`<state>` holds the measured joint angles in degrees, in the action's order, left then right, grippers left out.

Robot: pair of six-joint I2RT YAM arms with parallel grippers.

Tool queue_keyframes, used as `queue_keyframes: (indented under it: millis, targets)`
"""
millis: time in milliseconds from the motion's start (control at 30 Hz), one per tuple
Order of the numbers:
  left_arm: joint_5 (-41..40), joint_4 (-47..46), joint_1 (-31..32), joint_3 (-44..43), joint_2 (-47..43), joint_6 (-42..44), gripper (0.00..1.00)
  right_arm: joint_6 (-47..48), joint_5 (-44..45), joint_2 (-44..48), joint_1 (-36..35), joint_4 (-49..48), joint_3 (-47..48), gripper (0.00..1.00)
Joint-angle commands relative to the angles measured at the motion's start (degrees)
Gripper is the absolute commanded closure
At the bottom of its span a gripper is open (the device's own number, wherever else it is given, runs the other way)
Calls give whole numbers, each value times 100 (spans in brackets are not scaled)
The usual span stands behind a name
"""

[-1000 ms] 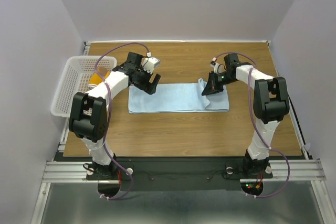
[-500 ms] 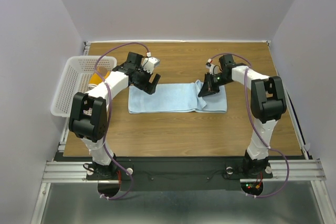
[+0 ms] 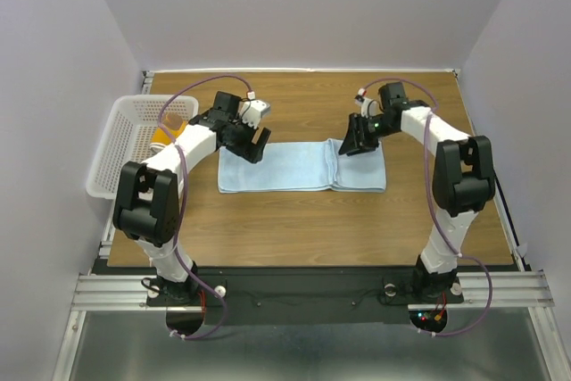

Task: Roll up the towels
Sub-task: Fold the towel

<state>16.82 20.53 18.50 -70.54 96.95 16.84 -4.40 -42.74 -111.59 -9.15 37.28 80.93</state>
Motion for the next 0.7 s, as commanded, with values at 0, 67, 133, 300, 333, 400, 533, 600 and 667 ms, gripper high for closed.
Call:
queue_keyframes:
  millis: [0, 67, 133, 300, 333, 400, 533, 600, 667]
  targets:
    - [234, 73, -22, 190, -264, -137, 13, 387, 518, 577, 325, 226, 503, 58]
    - [217, 82, -22, 260, -220, -242, 22, 1028, 1029, 490, 352, 463, 626, 68]
    - [190, 117, -22, 260, -150, -313, 32, 1336, 1627, 410, 352, 517, 618, 73]
    - [-12, 249, -22, 146, 228, -567, 53, 1732, 2295, 129, 352, 500, 434, 78]
    - [-55, 249, -22, 129, 280, -568, 54, 1793, 2375, -2, 352, 500, 398, 79]
    - [-170, 214, -22, 59, 439, -620, 54, 1846, 2463, -99, 344, 491, 284, 80]
    - [-293, 310, -22, -283, 973, -664, 57, 1961, 2516, -153, 343, 500, -322, 81]
    - [-319, 328, -22, -432, 1193, -700, 60, 1970, 2359, -109, 343, 535, -559, 81]
    - [-311, 293, -22, -748, 1544, -708, 63, 1952, 2210, 40, 343, 579, -911, 83]
